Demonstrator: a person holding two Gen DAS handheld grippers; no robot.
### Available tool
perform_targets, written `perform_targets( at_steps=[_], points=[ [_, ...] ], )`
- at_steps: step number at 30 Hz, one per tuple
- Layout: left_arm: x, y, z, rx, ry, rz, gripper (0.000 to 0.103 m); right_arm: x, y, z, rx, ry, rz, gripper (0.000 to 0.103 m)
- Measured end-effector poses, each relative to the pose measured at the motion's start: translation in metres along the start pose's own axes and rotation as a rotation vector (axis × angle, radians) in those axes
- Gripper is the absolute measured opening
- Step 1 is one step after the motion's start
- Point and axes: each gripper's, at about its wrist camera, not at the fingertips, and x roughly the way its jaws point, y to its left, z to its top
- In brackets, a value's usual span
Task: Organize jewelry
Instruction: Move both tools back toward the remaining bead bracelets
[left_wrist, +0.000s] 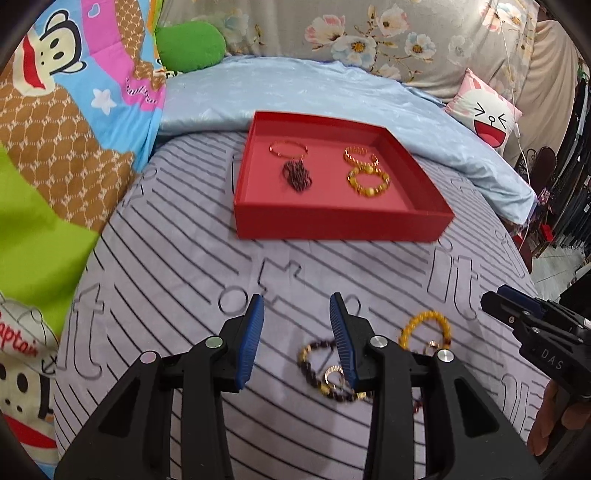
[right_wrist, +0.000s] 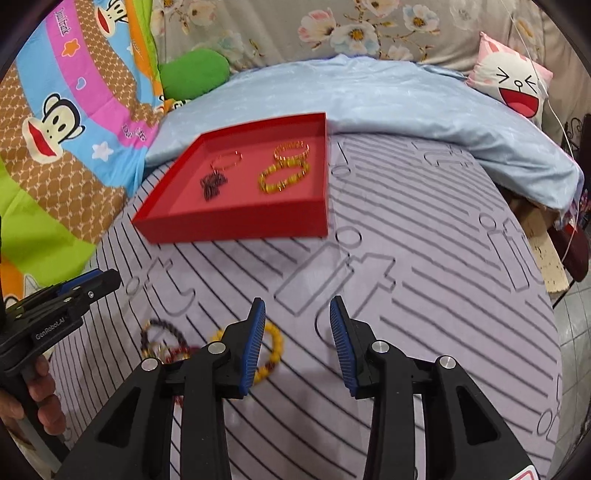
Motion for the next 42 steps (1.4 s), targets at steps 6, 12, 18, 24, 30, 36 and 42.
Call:
perform_targets(
  at_steps=[6,12,18,24,30,36,42],
  points=[
    [-0.005,-0.014,-0.03,0.004,0.039,-0.039,0.036,-0.002,-0.003,-0.023,0.009,0.025,-0.009,0.036],
    [-0.006,-0.029,-0.048,-0.006,0.059,-0.069,0.043,-0.003,-0.004,-0.04,0.019,0.048,-0.003,0.036],
    [0.003,-0.041,-0.057,-0.007,0.086,-0.066,0.043,-0.005,0.001,-0.05,0.013,0.056,0.008,0.036],
    [0.015,-0.053,-0.064,0.029,0.109,-0.028,0.043,-0.007,0.002,-0.054,0.015,0.056,0.013,0.036],
    [0.015,-0.052,-0.068,0.05,0.108,-0.012,0.043,-0.007,0.002,-0.055,0.016,0.056,0.013,0.036],
    [0.009,-0.043,-0.073,0.053,0.109,-0.013,0.04,-0.006,0.002,-0.055,0.015,0.06,0.012,0.036],
    [0.001,-0.027,-0.078,0.021,0.117,-0.01,0.033,-0.006,0.003,-0.054,0.02,0.06,0.012,0.036]
  ],
)
